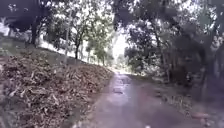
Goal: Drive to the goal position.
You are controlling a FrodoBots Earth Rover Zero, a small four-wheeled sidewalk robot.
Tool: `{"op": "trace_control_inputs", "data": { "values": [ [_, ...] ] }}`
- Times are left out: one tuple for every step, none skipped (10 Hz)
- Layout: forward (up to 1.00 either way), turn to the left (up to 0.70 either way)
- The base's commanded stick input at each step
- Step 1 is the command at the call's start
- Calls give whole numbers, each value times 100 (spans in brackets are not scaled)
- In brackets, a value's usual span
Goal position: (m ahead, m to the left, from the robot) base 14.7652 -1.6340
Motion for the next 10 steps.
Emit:
{"op": "trace_control_inputs", "data": {
  "values": [
    [100, 0],
    [100, 0],
    [100, 0],
    [100, 0],
    [100, 0],
    [100, 0],
    [100, -5],
    [100, -11],
    [100, -18],
    [100, -24]
  ]
}}
